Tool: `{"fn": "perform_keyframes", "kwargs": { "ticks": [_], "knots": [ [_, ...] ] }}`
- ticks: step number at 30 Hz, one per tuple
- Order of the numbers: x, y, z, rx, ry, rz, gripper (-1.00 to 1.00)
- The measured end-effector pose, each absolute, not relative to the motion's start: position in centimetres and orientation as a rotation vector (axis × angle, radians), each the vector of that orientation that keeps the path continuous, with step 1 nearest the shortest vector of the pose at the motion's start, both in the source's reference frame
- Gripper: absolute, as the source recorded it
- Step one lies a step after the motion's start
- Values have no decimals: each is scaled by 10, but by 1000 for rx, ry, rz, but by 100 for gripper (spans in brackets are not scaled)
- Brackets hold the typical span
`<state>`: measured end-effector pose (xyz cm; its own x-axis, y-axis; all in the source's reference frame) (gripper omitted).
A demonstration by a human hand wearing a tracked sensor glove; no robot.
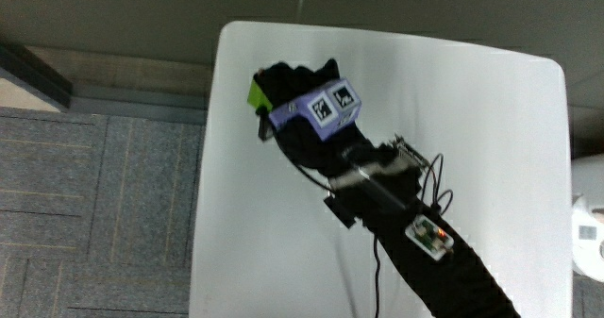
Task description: Place green brick
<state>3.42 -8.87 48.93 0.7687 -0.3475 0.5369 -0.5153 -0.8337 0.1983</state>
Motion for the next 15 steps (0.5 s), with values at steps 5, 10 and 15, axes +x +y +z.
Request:
{"fn": "perform_keyframes", "kwargs": {
  "ticks": [5,10,15],
  "knots": [
    [35,-110,520,2713,-588,698,0],
    [28,-114,534,2642,-554,670,0],
    [28,-115,543,2612,-505,627,0]
  ]
}}
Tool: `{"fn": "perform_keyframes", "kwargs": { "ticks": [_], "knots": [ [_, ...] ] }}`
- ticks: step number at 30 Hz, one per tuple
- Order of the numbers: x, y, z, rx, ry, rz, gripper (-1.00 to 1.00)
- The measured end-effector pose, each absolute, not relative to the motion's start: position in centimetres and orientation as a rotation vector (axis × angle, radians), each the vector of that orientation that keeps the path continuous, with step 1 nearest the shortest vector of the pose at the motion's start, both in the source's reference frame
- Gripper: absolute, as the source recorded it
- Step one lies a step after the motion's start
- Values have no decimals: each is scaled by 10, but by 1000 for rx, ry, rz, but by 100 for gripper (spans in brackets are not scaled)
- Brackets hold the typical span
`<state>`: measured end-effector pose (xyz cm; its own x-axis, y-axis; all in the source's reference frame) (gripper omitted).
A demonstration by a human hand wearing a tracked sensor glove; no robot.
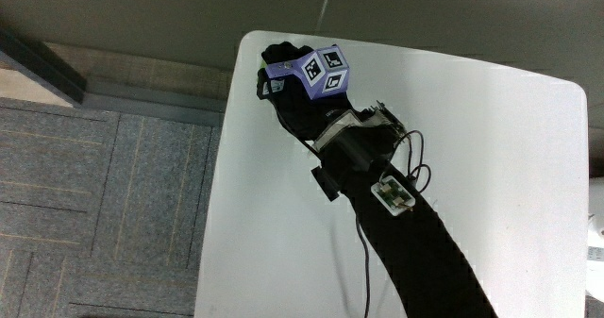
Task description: Place green brick
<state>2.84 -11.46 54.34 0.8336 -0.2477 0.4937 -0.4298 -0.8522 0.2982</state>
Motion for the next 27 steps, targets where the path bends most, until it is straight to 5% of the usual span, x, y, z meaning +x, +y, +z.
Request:
{"fn": "perform_keyframes", "kwargs": {
  "ticks": [14,27],
  "knots": [
    [40,-111,560,2569,-414,621,0],
    [41,-107,563,2561,-435,583,-48]
  ]
}}
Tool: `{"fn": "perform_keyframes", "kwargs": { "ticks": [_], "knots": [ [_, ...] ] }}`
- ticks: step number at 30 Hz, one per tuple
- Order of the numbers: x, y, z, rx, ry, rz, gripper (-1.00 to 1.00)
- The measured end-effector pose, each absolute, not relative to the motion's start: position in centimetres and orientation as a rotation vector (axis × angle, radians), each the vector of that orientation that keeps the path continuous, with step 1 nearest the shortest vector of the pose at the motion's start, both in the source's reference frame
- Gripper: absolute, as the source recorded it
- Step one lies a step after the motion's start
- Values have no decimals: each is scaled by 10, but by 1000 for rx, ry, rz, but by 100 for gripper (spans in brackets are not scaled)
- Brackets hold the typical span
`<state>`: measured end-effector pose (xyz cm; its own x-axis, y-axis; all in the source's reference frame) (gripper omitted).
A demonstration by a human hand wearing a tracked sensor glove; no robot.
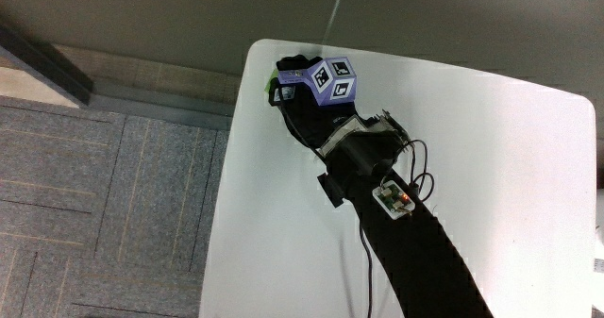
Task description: Place green brick
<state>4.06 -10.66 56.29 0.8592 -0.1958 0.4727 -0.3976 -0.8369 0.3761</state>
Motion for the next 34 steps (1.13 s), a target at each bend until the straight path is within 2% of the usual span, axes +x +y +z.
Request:
{"fn": "perform_keyframes", "kwargs": {
  "ticks": [14,26,29,32,34],
  "knots": [
    [38,-94,581,2501,-418,503,-100],
    [44,-77,590,2508,-474,550,-100],
    [44,-68,580,2508,-514,609,-100],
    [41,-58,545,2509,-532,537,-100],
    [40,-51,545,2514,-570,544,-100]
  ]
}}
